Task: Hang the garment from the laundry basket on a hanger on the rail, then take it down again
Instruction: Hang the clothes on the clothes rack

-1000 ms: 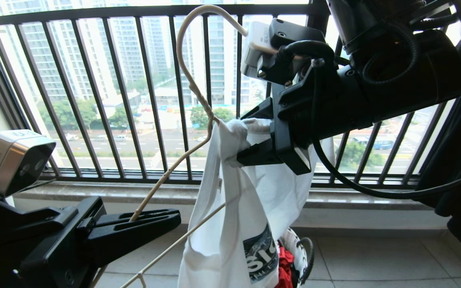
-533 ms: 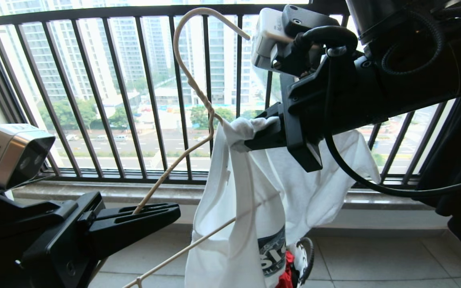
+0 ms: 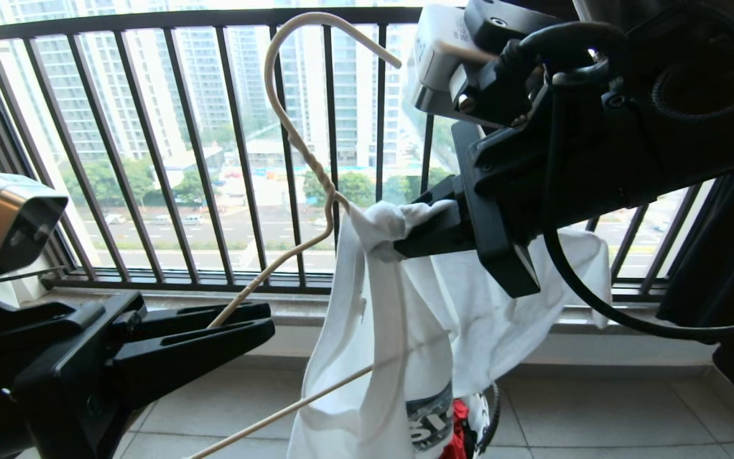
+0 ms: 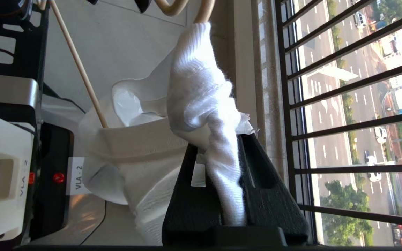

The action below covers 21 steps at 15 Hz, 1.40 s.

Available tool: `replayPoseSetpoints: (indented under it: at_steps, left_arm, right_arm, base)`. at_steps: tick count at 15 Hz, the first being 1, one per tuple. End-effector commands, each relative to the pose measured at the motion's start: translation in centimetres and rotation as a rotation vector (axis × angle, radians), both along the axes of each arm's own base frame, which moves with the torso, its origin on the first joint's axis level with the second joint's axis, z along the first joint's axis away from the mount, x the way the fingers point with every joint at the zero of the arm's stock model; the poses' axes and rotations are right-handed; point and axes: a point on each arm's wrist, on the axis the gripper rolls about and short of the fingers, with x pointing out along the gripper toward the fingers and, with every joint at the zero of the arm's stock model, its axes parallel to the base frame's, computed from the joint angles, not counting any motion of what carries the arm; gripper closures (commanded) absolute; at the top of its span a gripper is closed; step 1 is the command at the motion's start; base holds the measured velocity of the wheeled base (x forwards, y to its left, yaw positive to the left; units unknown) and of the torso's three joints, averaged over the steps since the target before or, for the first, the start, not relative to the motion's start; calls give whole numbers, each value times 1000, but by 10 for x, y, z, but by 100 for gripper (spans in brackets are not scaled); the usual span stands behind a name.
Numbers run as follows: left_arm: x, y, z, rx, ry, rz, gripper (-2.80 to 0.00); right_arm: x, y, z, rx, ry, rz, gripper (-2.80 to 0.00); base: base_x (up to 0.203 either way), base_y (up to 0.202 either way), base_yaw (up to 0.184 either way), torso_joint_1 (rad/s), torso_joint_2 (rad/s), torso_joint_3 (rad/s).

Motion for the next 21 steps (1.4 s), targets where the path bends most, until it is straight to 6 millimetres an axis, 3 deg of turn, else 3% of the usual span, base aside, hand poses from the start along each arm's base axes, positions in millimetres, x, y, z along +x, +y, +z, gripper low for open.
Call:
replayPoseSetpoints:
  at_steps: [1, 6, 10, 11, 16, 20, 21]
  left_arm:
    - [-5, 8, 16, -24, -40, 31, -280]
    - [-31, 47, 68, -50, -115, 255, -280]
    - [-46, 58, 88, -53, -125, 333, -280]
    - [-49, 59, 89, -48, -114, 346, 0]
    - [-50, 57, 90, 9, 20, 305, 0]
    - [-56, 48, 92, 77, 177, 168, 0]
    - [-47, 42, 89, 102, 227, 141, 0]
  right_arm:
    - [-3, -4, 3, 0, -4, 0, 0]
    - [1, -4, 5, -4, -34, -48, 0]
    - [15, 2, 3, 25, -69, -113, 0]
    - [22, 0, 3, 40, -78, -136, 0]
    - [44, -9, 15, 223, -41, -278, 0]
    - [41, -13, 22, 316, 38, -369, 0]
    - [38, -15, 24, 343, 72, -385, 0]
  base:
    - [0, 0, 0, 0, 0, 0]
    - [0, 0, 0, 0, 0, 0]
    - [0, 0, 0, 0, 0, 0]
    - [0, 0, 0, 0, 0, 0]
    - [0, 0, 0, 0, 0, 0]
    - [0, 0, 0, 0, 0, 0]
    - [0, 0, 0, 0, 0, 0]
